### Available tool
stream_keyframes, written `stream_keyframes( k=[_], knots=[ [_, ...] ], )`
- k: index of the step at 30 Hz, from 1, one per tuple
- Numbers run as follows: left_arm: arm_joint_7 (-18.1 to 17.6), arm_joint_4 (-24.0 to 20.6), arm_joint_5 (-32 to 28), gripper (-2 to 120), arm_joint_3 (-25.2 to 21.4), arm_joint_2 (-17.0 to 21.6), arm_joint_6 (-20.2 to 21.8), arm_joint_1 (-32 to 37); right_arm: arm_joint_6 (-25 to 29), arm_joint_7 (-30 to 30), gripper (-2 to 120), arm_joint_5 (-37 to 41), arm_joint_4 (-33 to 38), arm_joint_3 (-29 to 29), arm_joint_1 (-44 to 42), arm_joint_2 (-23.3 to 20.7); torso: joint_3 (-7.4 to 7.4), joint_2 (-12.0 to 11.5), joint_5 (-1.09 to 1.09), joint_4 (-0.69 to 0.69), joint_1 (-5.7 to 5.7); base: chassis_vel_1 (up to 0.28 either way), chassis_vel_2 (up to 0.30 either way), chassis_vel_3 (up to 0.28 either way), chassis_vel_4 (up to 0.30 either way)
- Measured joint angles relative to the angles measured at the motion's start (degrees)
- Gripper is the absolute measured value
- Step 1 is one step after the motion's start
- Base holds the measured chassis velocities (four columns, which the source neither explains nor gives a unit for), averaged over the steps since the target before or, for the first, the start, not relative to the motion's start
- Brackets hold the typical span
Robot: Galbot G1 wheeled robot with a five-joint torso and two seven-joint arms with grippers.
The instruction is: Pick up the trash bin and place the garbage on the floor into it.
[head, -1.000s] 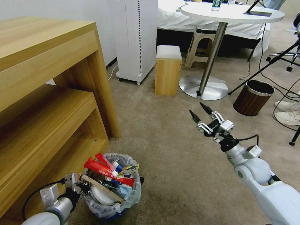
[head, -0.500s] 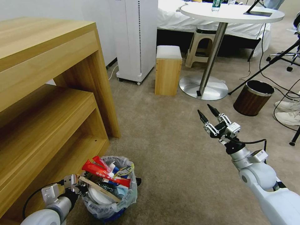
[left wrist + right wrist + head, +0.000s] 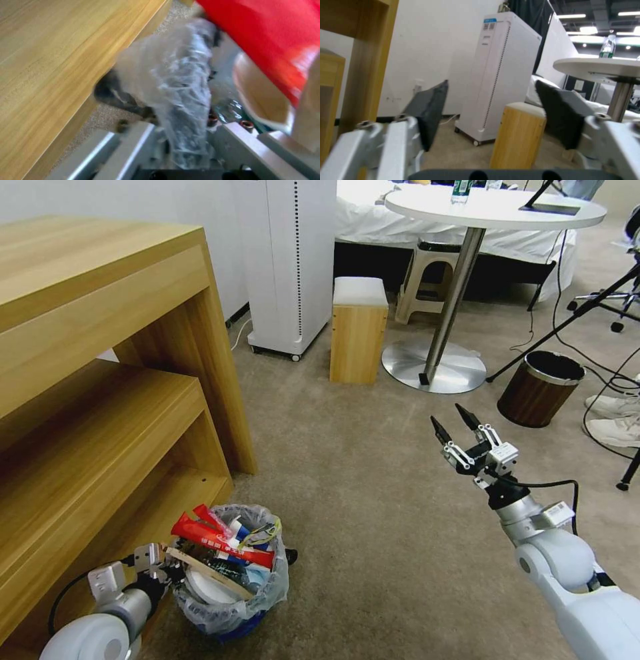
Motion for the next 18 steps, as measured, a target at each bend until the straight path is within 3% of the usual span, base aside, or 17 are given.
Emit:
stream_keyframes(
  k=[7,14,16,18],
  knots=[
    [0.0,0.0,0.3,43,0.3,-0.1,-0.2,0.1,0.0,0.0,98,-0.6,0.3,0.3,-0.3,0.6,0.00,0.0,0.00,0.01,0.00,0.000,0.000,0.000,0.000],
    [0.0,-1.2,0.7,65,-0.5,-0.2,-0.8,0.6,0.1,0.0,98,-1.3,0.4,0.3,-0.6,1.0,0.00,0.0,-0.01,0.01,0.00,0.000,0.000,0.000,0.000],
    [0.1,-2.0,0.8,77,-0.8,-0.4,-1.0,0.9,0.3,0.0,98,-1.5,0.5,0.3,-0.8,1.4,0.00,0.0,0.00,0.00,0.00,0.000,0.000,0.000,0.000],
    [0.1,-2.1,0.8,80,-0.8,-0.4,-1.0,1.0,0.4,0.0,98,-1.6,0.5,0.3,-0.9,1.6,0.00,0.0,0.00,0.00,0.00,0.000,0.000,0.000,0.000]
  ],
)
